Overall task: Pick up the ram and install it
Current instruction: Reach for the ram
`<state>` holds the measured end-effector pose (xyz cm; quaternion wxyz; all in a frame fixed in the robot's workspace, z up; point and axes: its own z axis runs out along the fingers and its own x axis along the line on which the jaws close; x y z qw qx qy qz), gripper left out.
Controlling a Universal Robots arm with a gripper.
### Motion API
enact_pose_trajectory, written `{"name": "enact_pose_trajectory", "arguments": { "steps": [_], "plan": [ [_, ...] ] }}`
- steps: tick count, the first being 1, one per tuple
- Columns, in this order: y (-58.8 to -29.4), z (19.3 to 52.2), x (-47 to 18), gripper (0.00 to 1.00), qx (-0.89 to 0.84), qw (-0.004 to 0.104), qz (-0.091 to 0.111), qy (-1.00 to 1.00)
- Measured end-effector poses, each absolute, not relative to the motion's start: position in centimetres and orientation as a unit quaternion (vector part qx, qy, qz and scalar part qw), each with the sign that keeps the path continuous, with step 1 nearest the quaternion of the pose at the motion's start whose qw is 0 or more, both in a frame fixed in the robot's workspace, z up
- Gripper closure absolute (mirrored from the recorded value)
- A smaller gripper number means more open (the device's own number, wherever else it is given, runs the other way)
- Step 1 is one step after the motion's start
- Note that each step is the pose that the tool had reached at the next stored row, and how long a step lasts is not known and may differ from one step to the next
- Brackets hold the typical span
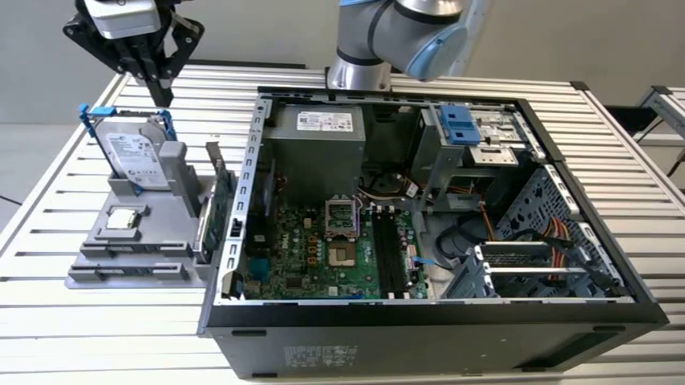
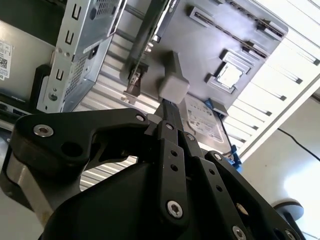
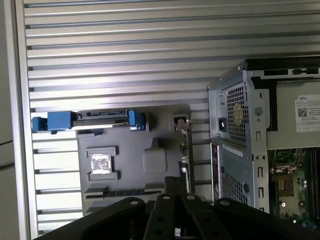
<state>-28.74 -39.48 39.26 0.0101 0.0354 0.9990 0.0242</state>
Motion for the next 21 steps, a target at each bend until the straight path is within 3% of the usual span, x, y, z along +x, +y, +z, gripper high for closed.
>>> {"name": "enact_pose_trajectory", "arguments": {
  "steps": [21],
  "plan": [
    [-39.4,39.3,-31.3,1.00,0.035,0.010,0.024,0.999]
  ]
}}
